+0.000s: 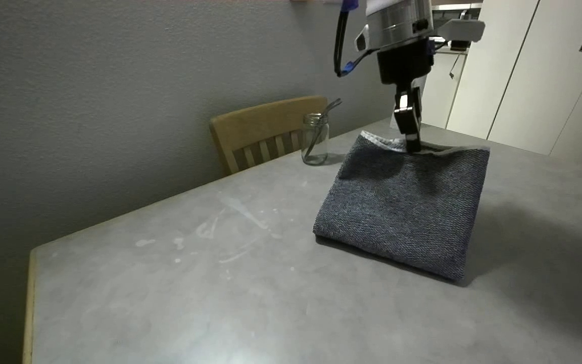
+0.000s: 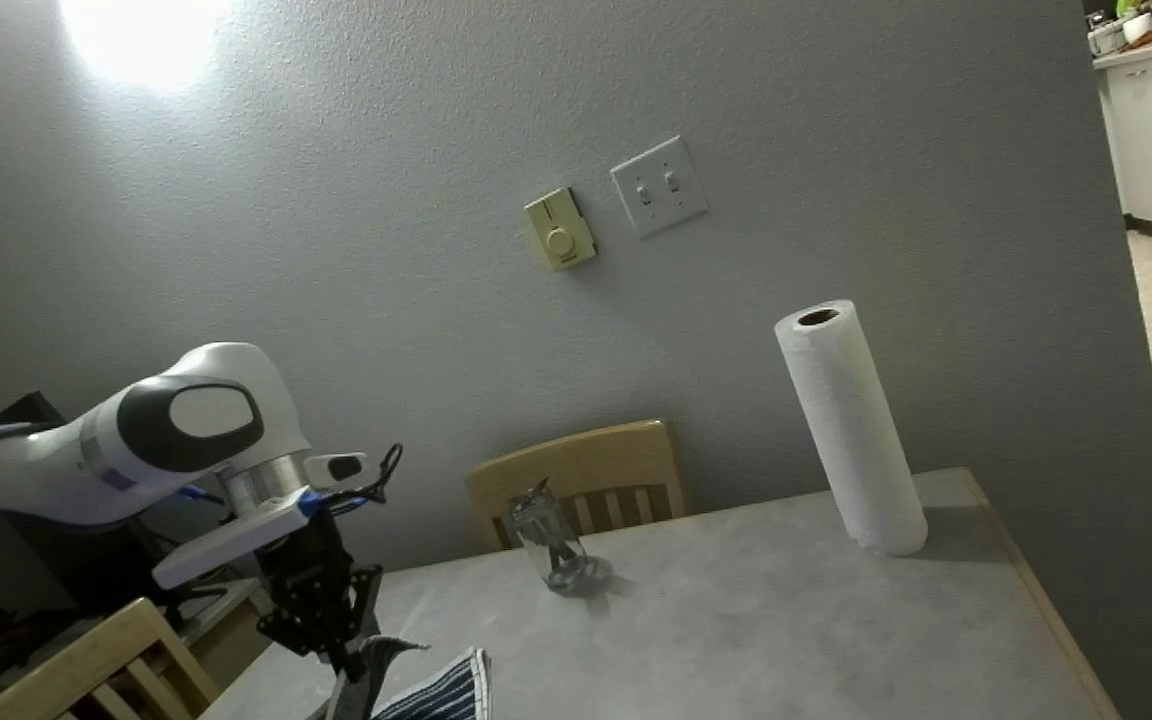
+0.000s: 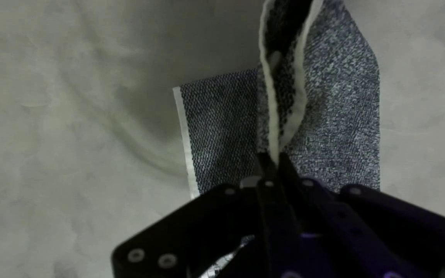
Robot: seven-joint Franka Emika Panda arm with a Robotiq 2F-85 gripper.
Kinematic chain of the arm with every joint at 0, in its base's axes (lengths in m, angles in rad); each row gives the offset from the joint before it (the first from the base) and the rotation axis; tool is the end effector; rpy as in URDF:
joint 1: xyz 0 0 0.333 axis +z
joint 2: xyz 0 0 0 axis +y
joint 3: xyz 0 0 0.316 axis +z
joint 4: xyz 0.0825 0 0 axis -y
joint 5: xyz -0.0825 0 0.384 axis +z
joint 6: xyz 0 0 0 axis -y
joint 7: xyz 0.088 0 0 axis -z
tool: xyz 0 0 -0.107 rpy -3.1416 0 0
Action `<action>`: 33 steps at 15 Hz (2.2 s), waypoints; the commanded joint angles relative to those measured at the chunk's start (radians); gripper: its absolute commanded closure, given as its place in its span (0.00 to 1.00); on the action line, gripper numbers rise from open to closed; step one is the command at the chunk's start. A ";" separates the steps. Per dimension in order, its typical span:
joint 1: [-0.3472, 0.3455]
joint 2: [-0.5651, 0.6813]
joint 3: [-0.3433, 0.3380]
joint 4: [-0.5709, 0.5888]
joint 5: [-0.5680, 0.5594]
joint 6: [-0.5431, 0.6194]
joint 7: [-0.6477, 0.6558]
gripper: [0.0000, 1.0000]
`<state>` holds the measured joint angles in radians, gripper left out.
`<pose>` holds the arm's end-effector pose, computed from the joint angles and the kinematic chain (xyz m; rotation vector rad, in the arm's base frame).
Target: Fold the towel
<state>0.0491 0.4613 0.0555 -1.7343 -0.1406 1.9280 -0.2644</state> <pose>0.6290 0.0535 0.2958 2.9648 0.6527 -0.4171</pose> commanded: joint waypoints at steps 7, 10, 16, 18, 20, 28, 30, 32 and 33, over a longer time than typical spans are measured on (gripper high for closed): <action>-0.027 0.140 -0.002 0.051 0.012 0.064 -0.009 0.99; -0.028 0.185 -0.004 0.091 0.006 0.054 -0.012 0.99; -0.020 0.228 -0.011 0.150 -0.011 0.036 -0.007 0.99; -0.013 0.221 -0.021 0.151 -0.025 0.034 0.016 0.99; -0.019 0.212 -0.010 0.131 -0.012 0.050 0.017 0.95; -0.010 0.193 -0.020 0.127 -0.021 0.043 0.046 0.63; 0.001 0.161 -0.026 0.109 -0.037 0.043 0.059 0.49; 0.015 0.124 -0.034 0.095 -0.059 0.041 0.081 0.35; 0.023 0.104 -0.036 0.091 -0.072 0.035 0.095 0.29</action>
<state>0.0470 0.6406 0.0352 -1.6005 -0.1695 1.9789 -0.2087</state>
